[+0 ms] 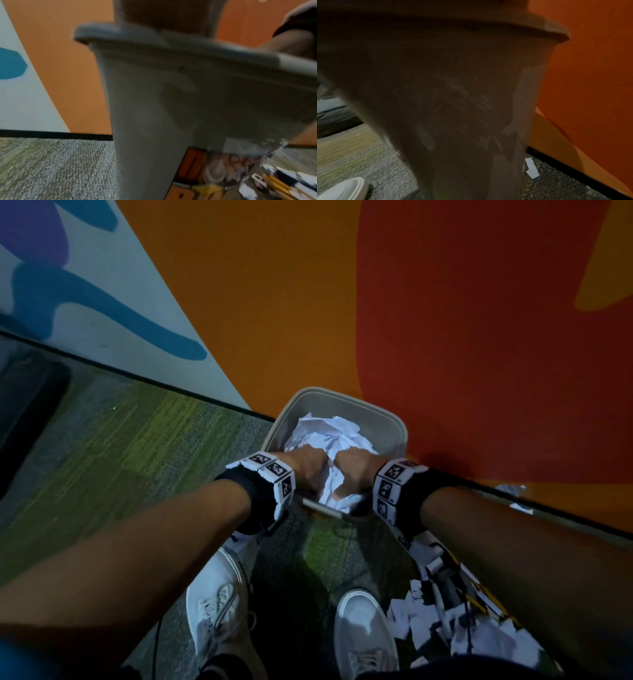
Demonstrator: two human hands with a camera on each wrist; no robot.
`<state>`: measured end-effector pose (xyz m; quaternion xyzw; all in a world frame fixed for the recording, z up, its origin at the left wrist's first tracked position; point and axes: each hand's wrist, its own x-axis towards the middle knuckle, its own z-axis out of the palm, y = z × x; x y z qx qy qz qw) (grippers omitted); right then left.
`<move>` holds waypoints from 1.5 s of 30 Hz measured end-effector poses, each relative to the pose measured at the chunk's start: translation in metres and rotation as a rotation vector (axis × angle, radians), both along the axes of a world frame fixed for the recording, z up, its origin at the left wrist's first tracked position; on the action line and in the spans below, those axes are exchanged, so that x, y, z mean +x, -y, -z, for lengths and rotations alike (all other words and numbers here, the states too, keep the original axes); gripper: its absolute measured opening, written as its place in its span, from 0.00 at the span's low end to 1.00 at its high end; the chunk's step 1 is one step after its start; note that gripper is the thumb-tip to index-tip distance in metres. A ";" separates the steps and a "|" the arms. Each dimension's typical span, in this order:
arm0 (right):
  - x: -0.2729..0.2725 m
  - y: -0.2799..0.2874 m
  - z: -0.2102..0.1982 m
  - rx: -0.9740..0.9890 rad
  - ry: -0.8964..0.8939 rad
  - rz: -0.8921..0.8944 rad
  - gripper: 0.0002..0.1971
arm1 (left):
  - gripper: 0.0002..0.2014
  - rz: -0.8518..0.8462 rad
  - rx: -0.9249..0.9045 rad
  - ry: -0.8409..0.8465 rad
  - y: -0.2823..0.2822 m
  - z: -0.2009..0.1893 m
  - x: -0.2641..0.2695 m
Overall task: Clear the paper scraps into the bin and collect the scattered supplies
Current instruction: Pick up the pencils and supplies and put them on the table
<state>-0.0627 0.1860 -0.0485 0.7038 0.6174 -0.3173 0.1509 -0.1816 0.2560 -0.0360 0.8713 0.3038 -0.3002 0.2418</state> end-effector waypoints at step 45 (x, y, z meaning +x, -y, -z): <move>0.085 0.468 0.118 0.246 -0.351 1.386 0.26 | 0.27 0.418 -0.479 0.274 0.283 0.115 0.115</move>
